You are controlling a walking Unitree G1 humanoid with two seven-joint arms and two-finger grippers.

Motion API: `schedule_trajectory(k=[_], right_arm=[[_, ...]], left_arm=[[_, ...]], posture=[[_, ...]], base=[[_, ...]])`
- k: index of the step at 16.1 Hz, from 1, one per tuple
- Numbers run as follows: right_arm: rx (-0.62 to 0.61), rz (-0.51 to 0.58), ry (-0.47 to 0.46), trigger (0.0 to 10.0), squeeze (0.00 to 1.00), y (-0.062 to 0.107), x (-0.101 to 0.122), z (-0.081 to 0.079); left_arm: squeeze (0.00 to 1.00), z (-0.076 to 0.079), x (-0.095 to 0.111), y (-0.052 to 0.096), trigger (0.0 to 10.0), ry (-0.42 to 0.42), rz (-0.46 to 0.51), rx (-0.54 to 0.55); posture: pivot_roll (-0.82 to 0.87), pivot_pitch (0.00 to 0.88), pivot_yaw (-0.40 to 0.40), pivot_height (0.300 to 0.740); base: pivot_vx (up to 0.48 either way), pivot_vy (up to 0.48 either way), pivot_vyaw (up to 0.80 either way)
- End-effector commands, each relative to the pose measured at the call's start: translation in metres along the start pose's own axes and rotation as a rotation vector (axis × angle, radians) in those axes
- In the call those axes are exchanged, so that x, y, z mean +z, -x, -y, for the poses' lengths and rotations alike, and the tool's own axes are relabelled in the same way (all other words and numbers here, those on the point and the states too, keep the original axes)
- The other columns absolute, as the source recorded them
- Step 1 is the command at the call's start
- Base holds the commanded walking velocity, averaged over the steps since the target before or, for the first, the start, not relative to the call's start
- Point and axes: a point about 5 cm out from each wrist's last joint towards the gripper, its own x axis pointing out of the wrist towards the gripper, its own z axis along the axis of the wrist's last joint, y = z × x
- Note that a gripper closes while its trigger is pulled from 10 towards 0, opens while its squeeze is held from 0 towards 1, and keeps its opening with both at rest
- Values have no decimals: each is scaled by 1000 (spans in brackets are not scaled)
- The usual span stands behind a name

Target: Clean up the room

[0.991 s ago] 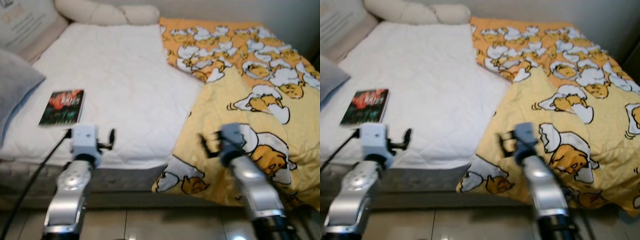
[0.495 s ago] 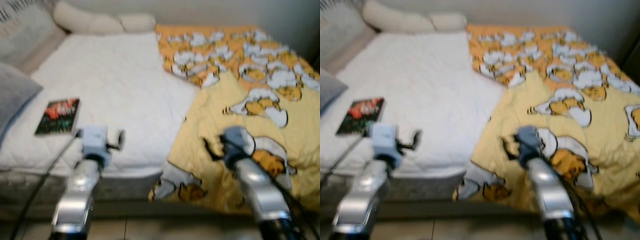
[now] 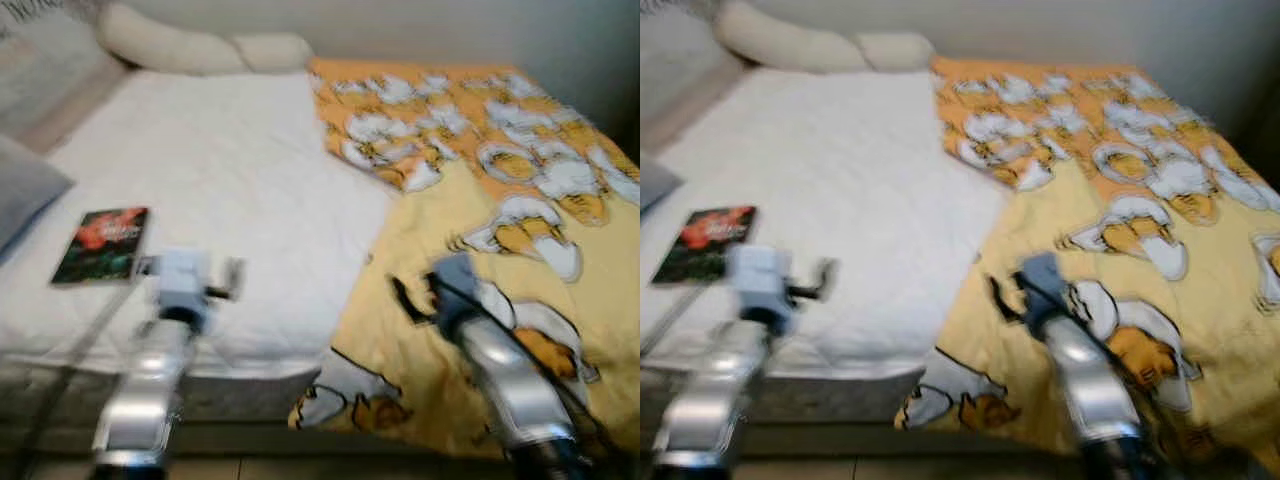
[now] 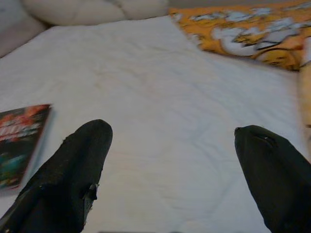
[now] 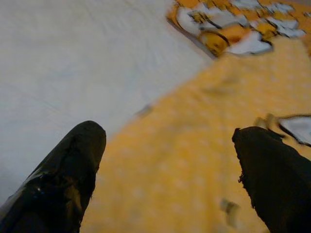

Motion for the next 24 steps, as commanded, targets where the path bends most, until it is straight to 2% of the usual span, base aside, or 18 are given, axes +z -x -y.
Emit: schedule_trajectory(k=[1,4,6,7,8,10,12,13,15,18,19,20,21,23,24], right_arm=[[12,38,-5,10000,0,-2,10,-3],[-12,44,-30,10000,0,3,11,-1],[-11,21,-5,10000,0,1,7,1],[12,7,-4,10000,31,-3,6,2],[60,-20,-14,10000,1000,-8,5,0],[111,-72,9,10000,1000,-22,4,-6],[96,-138,13,10000,1000,-41,4,-4],[91,-151,15,10000,1000,-45,4,-3],[89,-196,29,10000,1000,-56,2,-5],[69,-300,61,10000,988,-67,-8,-16],[53,-326,69,10000,200,-68,-12,-18],[23,-351,78,10000,0,-68,-16,-17],[1,-363,79,10000,0,-67,-19,-16],[-52,-396,84,10000,0,-65,-26,-14],[-62,-400,94,10000,0,-65,-27,-13]], left_arm=[[1000,-7,5,3,10000,-22,10,17],[1000,-13,-4,11,10000,13,-14,39],[1000,-14,-5,7,10000,-9,-25,21],[1000,-13,-5,3,10000,-29,-39,6],[1000,-12,-5,2,10000,-51,-43,-21],[1000,-10,-5,0,10000,-68,-55,-91],[1000,-8,-11,-2,10000,-173,-119,-204],[1000,-9,-11,-3,10000,-187,-128,-221],[1000,-13,-10,0,10000,-216,-151,-290],[1000,-15,-5,11,10000,-263,-180,-444],[1000,-15,-4,17,10000,-274,-190,-492],[1000,-12,-3,24,10000,-290,-198,-555],[1000,-10,-1,29,10000,-300,-202,-606],[1000,-6,5,50,10000,-319,-228,-727],[1000,-5,6,54,10000,-321,-235,-740]], posture=[[73,0,-41,740],[64,0,-44,740],[60,0,-40,740],[59,0,-40,740],[53,0,-32,740],[43,0,-20,740],[84,0,-43,740],[84,0,-43,740],[107,0,-37,740],[133,0,-5,740],[151,0,3,740],[172,0,1,740],[195,0,-1,740],[242,0,2,740],[251,0,4,740]], base=[[352,0,0],[327,0,0],[137,0,0],[0,0,0],[0,0,0],[0,0,0],[0,0,0],[0,0,0],[0,0,0],[0,0,0],[0,0,0],[0,0,0],[0,0,0],[0,0,0],[0,0,0]])
